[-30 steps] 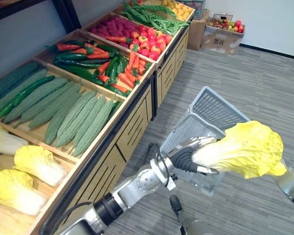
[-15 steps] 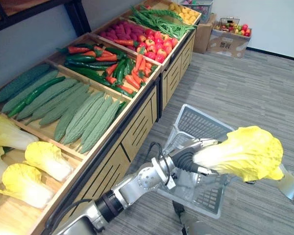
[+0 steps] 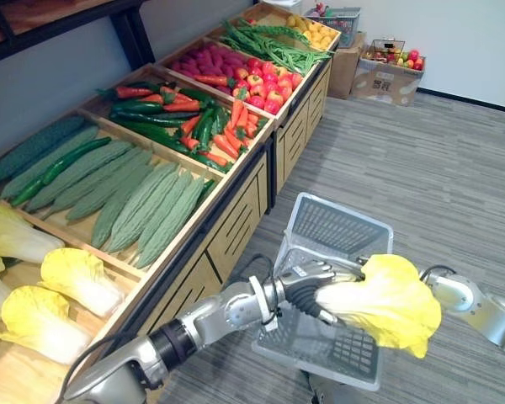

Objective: Pick vegetable in the basket

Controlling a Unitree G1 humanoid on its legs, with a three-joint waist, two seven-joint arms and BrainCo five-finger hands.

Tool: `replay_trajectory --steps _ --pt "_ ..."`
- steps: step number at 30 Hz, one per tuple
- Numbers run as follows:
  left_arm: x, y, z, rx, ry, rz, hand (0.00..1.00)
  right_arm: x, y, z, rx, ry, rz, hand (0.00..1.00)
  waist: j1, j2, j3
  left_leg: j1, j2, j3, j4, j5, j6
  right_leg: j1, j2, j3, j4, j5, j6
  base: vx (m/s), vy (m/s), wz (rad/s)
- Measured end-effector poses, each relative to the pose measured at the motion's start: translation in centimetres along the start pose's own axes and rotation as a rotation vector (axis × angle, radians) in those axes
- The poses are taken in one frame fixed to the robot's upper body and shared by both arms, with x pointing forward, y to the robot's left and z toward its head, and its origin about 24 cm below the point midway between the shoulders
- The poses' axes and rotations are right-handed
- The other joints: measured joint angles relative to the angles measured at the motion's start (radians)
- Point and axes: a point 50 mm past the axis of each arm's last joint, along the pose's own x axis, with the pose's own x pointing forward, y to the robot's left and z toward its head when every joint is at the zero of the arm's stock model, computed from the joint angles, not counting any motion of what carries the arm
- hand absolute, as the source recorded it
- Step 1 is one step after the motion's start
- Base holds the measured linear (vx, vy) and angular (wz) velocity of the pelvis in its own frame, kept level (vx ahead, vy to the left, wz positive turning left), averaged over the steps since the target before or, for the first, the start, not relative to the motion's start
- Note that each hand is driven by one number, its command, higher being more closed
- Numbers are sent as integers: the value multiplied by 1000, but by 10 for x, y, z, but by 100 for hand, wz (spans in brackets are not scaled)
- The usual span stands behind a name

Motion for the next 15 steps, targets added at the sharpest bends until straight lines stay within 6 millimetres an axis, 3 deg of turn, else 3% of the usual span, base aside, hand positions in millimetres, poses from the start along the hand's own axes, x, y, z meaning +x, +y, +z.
replay_trajectory --steps 4,8,15 --pt "-3 -10 -6 35 21 -66 100 1 2 -1 0 2 14 100 -5 0 0 7 -3 9 -9 4 6 0 1 2 0 -4 1 -10 10 -4" --pt "-17 -34 -27 102 134 -231 100 4 -5 4 -23 -27 0 100 -23 0 0 16 -4 16 -18 13 6 2 4 -1 1 -9 -4 -8 0 -2" --pt "-21 -33 -33 118 165 -250 100 5 -7 5 -30 -39 -7 100 -27 0 0 16 -7 12 -33 26 5 3 4 -11 1 -12 -7 -5 -2 3"
